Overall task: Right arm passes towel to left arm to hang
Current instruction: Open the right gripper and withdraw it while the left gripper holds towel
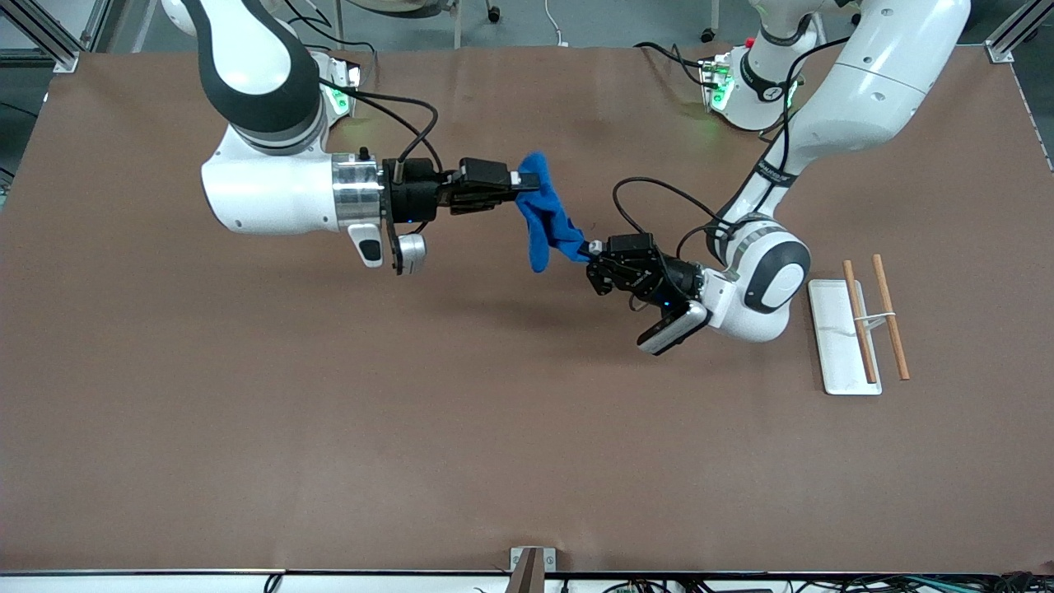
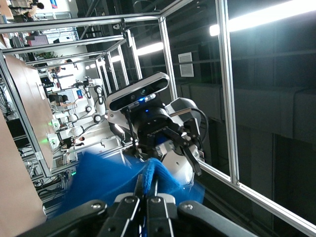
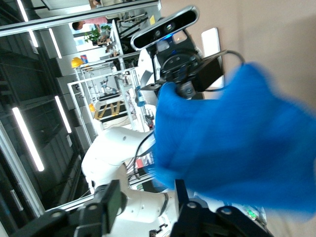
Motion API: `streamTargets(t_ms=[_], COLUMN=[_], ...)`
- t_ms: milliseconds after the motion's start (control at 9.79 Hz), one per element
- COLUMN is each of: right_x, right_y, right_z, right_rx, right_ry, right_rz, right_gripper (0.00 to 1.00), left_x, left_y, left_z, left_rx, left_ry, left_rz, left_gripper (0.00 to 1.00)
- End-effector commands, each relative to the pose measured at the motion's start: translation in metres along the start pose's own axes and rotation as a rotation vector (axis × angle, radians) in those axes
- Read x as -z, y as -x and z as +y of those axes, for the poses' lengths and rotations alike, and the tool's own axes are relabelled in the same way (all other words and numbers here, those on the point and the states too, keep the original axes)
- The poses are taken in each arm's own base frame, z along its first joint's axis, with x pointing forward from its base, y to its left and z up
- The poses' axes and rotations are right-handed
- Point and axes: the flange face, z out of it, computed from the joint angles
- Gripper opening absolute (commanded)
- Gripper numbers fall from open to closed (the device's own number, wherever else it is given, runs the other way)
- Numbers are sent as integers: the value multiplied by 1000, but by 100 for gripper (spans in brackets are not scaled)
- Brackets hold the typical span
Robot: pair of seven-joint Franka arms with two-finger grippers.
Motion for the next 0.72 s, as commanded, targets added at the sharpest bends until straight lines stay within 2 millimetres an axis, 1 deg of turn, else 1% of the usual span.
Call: streamTargets(t_ms=[0,102,306,409,511,613], right_x=[37,58,116,146,178,208], right_y=[-11,-16,-26,-26,-30,-28], right_z=[10,21,48,54,62,63], right_rx=[56,73,88,111,116,131], right_ry=[133,224,432,557,650,733], right_rz=[29,14,13,42,71,105], right_gripper=[100,100,100,100,100,100], left_x=[13,15,13,9,-1,-12], left_y=[-2,-7,-18,-23,-24,-25], left_z=[-8,-6,3,10,12,15], left_rx=[51,64,134,177,223,282], left_ry=[-36,-84,-206,-271,-326,-395], left_rz=[45,69,133,177,221,284], left_gripper=[0,0,0,0,0,0])
